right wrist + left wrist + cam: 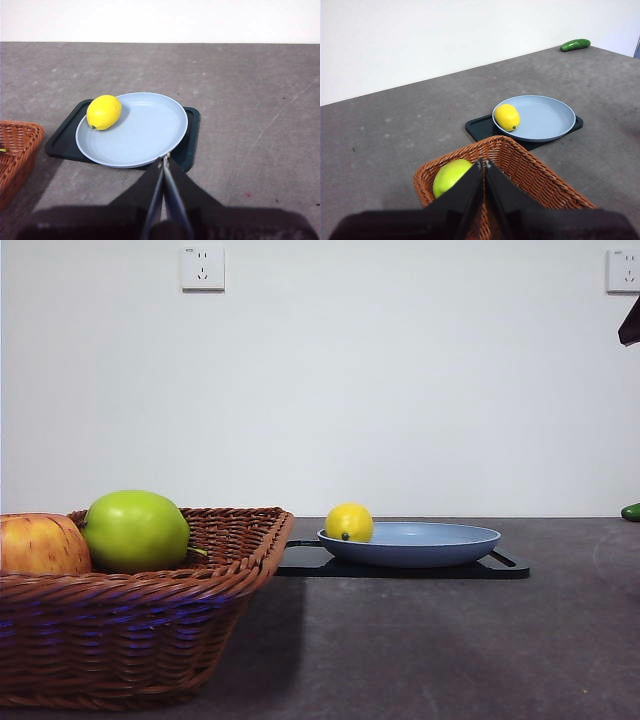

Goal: Take the lemon from the basket,put the lemon in the plate,hand out the plate

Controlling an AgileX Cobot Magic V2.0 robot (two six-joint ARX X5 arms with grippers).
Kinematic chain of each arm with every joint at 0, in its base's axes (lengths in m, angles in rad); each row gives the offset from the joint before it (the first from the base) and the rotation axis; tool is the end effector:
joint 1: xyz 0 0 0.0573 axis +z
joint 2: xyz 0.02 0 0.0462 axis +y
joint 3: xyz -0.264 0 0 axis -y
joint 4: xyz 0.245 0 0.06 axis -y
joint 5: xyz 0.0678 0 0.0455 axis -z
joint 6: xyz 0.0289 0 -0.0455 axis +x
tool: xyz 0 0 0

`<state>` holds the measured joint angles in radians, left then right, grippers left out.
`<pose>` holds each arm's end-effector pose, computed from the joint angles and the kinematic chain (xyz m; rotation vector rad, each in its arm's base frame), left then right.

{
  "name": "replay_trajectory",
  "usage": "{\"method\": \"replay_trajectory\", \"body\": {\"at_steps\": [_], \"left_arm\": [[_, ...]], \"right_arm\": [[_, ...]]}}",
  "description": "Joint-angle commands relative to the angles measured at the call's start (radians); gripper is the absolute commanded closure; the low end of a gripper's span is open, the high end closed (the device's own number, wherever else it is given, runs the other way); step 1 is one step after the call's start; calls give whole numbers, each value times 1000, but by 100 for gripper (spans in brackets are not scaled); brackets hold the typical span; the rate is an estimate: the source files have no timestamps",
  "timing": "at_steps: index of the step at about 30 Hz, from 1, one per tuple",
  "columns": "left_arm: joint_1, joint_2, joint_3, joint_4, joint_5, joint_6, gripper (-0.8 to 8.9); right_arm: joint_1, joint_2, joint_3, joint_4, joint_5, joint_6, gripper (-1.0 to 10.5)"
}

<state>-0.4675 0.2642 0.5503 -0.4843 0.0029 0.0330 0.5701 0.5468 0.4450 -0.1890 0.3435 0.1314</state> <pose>0.0697 -0.0353 0.2801 0.0783 0.1869 -0.4721 0.1192 0.0649 0.2483 0.0016 0.2756 0.2072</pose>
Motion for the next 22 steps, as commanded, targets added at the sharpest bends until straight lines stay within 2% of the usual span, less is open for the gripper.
{"method": "replay_trajectory", "body": {"at_steps": [1,6,8,13,17,22], "left_arm": [[-3,2,10,12,-2,-7,804],[-3,-2,9,7,-1,-5,804],[16,-43,9,-4,-42,48,804],[169,-152,-31,10,-107,39,804],[324,-216,-156,132,-104,39,804],[443,-248,-325,237,-40,16,804]], "right_arm": [[7,0,10,9,4,9,943],[7,0,10,9,4,9,943],[7,0,10,8,4,9,943],[7,0,10,9,5,9,943],[7,0,10,9,3,9,943],[7,0,10,9,4,9,943]]}}
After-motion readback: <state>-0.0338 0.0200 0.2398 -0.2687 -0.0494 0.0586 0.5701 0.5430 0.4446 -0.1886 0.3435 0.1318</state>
